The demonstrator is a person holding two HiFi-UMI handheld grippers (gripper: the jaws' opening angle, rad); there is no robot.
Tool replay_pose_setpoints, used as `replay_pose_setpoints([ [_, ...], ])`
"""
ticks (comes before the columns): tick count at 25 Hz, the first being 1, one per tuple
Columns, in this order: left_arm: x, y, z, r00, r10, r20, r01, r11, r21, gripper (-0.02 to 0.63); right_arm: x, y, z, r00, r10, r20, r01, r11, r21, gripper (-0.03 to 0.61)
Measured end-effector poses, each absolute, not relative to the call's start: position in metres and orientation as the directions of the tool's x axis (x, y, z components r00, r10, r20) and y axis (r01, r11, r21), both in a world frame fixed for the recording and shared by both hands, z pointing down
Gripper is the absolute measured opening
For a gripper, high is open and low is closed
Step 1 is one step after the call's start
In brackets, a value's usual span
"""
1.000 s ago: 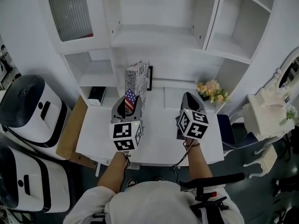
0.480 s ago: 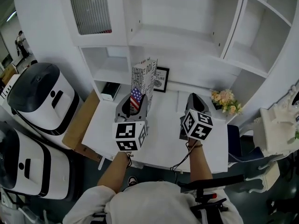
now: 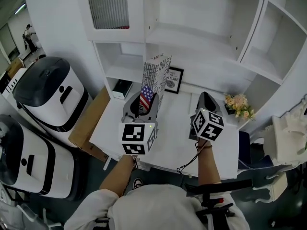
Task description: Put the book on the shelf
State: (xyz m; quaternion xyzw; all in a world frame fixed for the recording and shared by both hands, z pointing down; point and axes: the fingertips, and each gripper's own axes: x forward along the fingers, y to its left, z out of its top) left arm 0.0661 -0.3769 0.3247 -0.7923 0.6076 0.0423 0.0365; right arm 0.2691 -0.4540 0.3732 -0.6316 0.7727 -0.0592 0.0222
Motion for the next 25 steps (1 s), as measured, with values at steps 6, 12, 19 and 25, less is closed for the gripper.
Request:
replay_pose_setpoints([
  [6,0.068,-0.369,0.292,0.265,-0.954,-0.143,-0.964,-0.263,-0.033,0.161,0.264,-0.452,0.375,-0.201,-0.978,0.05,-0.973,0.193,-0.126,0.021],
  [12,0.068,-0.364,0.262,0.282,-0.942,-0.184,-0.959,-0.282,-0.025,0.161,0.269,-0.449,0.372,-0.184,-0.982,0.048,-0.977,0.177,-0.122,0.021],
  [19,0.064,-0.361,0.224,0.284,-0.927,-0.243,-0.958,-0.286,-0.029,0.161,0.277,-0.446,0.365,-0.159,-0.987,0.034,-0.981,0.154,-0.116,0.021],
  [25,0.063,-0.363,0.191,0.281,-0.912,-0.299,-0.959,-0.277,-0.055,0.161,0.281,-0.446,0.354,-0.153,-0.988,0.019,-0.982,0.149,-0.119,0.021],
])
